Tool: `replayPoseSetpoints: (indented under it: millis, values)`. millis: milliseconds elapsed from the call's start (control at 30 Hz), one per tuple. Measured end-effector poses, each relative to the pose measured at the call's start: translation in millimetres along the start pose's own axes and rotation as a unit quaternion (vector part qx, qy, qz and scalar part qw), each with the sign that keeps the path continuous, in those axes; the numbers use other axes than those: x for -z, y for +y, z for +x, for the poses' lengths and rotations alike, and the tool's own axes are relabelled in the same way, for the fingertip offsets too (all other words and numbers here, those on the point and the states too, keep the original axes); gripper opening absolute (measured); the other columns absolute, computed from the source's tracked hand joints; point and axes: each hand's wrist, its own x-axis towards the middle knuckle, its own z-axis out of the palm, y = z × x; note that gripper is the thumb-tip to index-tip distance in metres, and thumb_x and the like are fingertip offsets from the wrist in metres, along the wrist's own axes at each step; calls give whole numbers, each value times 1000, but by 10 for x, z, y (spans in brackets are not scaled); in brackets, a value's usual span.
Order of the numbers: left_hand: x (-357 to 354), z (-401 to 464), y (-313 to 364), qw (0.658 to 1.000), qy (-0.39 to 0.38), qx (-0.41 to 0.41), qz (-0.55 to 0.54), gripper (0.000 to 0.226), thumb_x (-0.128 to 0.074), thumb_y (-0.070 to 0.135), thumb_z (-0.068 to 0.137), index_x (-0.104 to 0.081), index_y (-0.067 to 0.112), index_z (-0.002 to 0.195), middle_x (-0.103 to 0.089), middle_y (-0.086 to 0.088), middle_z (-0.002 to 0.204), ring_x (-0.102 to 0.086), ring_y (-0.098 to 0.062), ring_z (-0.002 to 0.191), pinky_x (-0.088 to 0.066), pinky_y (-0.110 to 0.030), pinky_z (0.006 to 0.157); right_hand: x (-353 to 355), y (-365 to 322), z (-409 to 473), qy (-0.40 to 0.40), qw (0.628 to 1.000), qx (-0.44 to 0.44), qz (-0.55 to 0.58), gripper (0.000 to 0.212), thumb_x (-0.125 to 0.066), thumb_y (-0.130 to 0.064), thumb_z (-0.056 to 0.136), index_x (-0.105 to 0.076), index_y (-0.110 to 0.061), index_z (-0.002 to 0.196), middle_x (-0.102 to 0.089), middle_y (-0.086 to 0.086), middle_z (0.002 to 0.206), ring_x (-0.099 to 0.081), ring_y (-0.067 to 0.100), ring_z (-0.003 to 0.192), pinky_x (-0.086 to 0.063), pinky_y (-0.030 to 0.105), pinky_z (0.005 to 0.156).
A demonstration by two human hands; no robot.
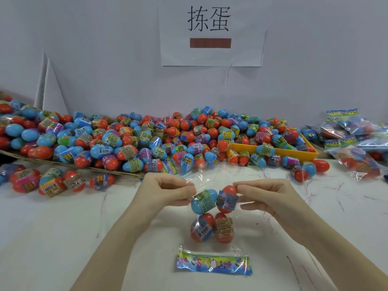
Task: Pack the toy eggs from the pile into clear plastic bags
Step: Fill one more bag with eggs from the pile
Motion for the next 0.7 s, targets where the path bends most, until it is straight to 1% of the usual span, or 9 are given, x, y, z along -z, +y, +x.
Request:
replayPoseSetpoints:
  millis: [67,200,267,367,467,600,700]
  values:
    - [-8,1,-4,1000,11,-10,-3,11,-73,4,59,-74,15,55,-70,-6,59,-67,-12,54,-52,-17,51,10,1,-4,-8,1000,-1,6,14,-66,-14,72,-77,-22,67,-74,4,78,-69,13,66,-51,15,51]
    - [-12,6,-40,1000,20,-21,8,26,-70,-5,69,-74,16,54,-68,-5,55,-66,-9,52,-52,-15,52,19,18,0,-10,1000,5,14,13,-66,-15,69,-77,-21,66,-74,5,78,-69,14,66,-51,15,53]
    - [-7,5,-36,999,12,-25,17,27,-69,-4,70,-74,16,54,-68,-4,54,-65,-10,51,-51,-15,51,18,20,1,-6,1000,11,16,14,-66,-13,70,-77,-20,67,-74,6,78,-69,14,65,-52,15,53]
    - [-1,-5,-20,999,4,-34,28,16,-73,4,64,-74,16,54,-68,-3,56,-65,-11,49,-50,-14,50,8,25,2,5,1000,28,10,23,-65,-6,76,-77,-22,65,-73,6,75,-69,13,62,-51,15,52]
    - [1,-18,-7,999,-2,-46,24,4,-74,13,56,-74,16,57,-69,-4,58,-65,-12,50,-49,-14,51,-5,22,0,15,999,47,-1,27,-65,-1,77,-76,-22,65,-73,5,71,-68,12,58,-50,14,50]
    - [16,-21,0,998,-8,-56,9,19,-76,15,51,-76,16,70,-71,-7,63,-67,-15,55,-50,-15,55,11,14,-6,20,998,60,13,24,-66,3,73,-75,-19,67,-72,8,70,-68,14,57,-51,15,49]
    - [24,-7,-12,999,-9,-46,-9,17,-76,14,50,-77,14,67,-71,-7,63,-67,-15,55,-51,-16,55,22,10,-8,16,998,57,25,23,-66,3,72,-75,-18,67,-72,8,70,-69,14,58,-51,14,50]
